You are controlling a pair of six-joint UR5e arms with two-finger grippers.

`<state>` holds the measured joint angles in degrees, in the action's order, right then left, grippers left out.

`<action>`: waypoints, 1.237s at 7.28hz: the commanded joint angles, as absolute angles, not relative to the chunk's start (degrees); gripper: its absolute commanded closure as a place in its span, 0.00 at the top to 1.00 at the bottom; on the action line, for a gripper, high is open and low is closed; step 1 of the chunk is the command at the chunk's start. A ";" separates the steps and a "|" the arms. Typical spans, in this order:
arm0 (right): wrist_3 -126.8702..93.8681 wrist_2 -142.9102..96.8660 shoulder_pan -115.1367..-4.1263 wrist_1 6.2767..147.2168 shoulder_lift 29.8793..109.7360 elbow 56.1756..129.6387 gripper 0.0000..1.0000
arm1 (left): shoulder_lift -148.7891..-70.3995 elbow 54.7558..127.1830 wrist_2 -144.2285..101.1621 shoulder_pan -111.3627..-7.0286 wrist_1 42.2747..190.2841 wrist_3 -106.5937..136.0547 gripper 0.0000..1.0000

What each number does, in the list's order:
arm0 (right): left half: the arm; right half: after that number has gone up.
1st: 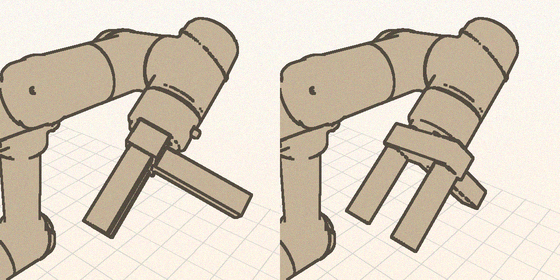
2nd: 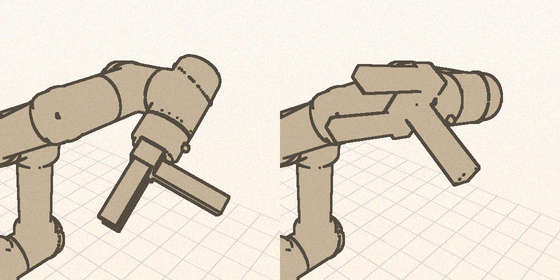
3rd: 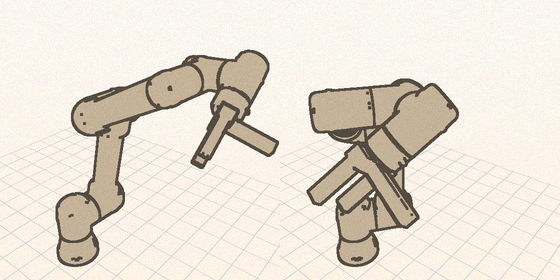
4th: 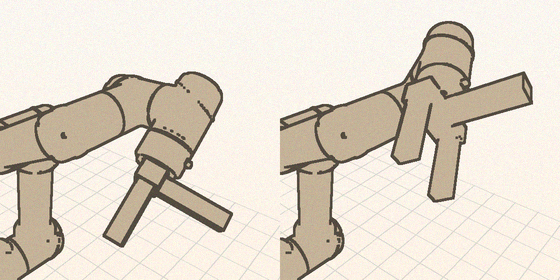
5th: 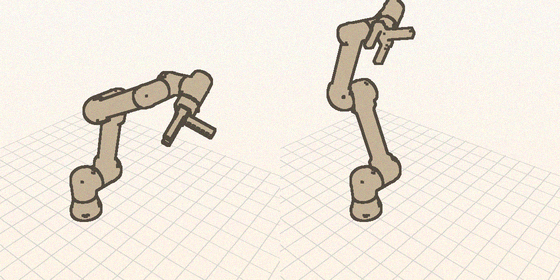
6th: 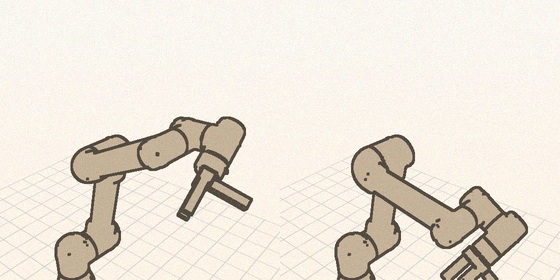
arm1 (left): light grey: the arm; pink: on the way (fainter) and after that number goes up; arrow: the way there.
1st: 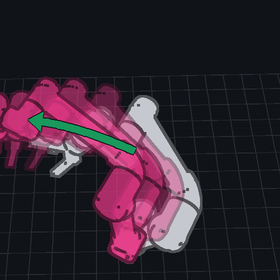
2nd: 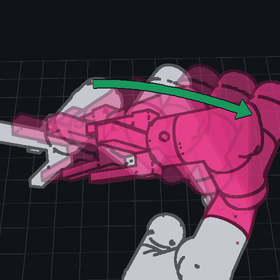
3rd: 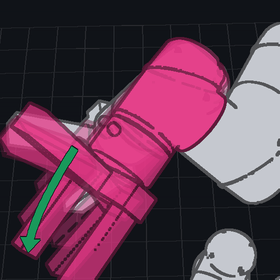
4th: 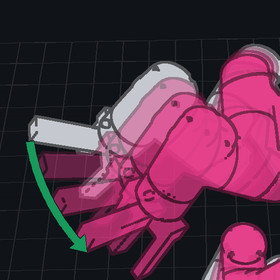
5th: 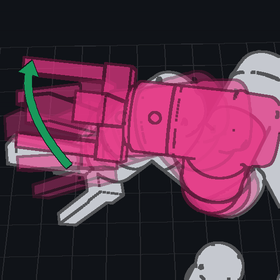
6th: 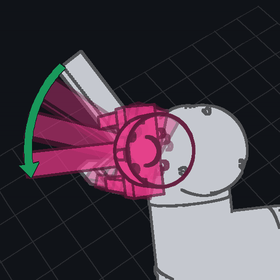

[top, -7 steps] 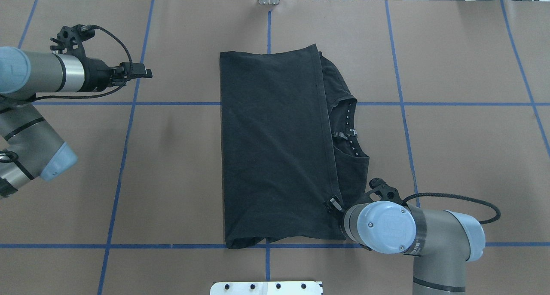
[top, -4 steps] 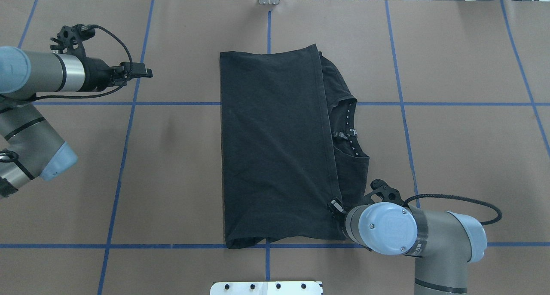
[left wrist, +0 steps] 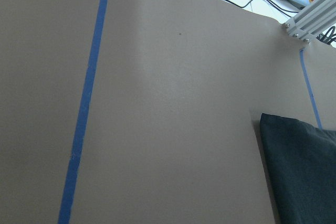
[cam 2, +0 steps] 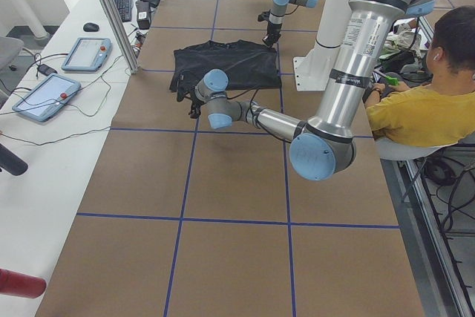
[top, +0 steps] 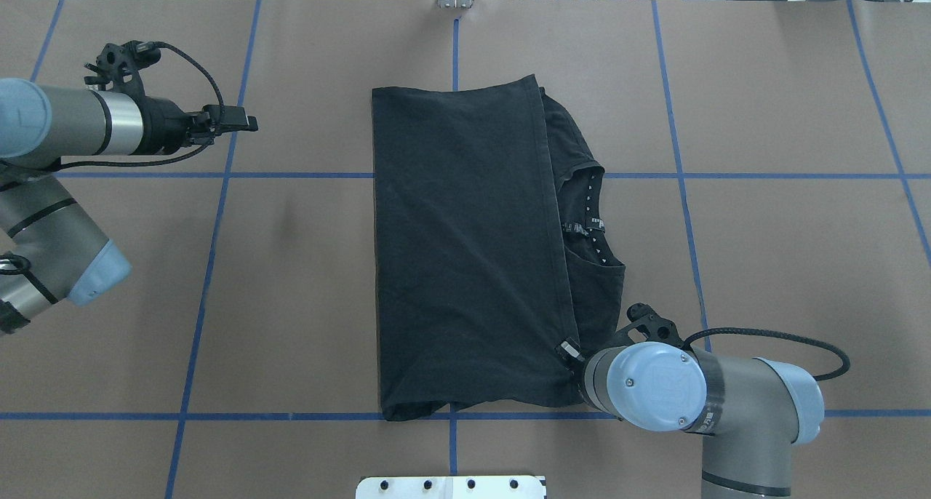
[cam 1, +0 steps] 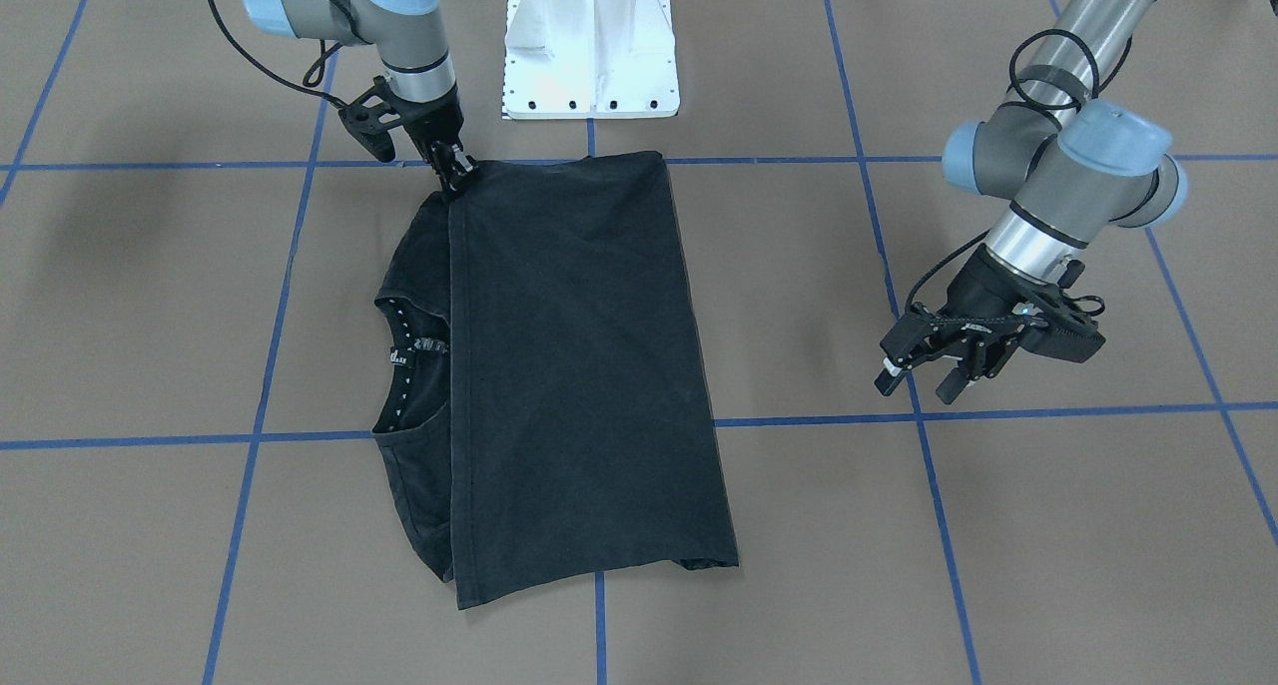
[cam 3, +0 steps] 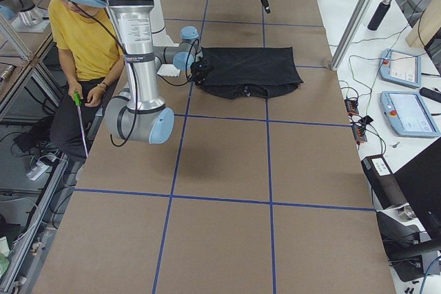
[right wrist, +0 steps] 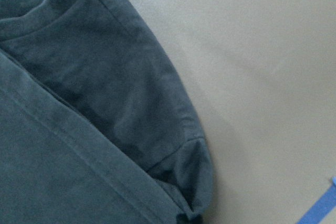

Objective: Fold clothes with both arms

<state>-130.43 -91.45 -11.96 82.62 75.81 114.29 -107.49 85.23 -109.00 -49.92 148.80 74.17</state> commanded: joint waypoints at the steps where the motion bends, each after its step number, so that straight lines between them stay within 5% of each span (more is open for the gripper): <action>1: -130.34 -91.93 -12.13 82.97 75.94 116.97 0.00 | -107.49 85.69 -109.25 -49.92 148.71 74.27 1.00; 5: -130.25 -92.02 -11.78 83.23 78.66 120.23 0.00 | -102.51 101.63 -111.80 -41.36 148.80 101.11 1.00; 9: -130.17 -92.11 -11.60 83.14 78.57 120.23 0.00 | -101.69 105.46 -102.41 -23.16 141.88 113.35 0.91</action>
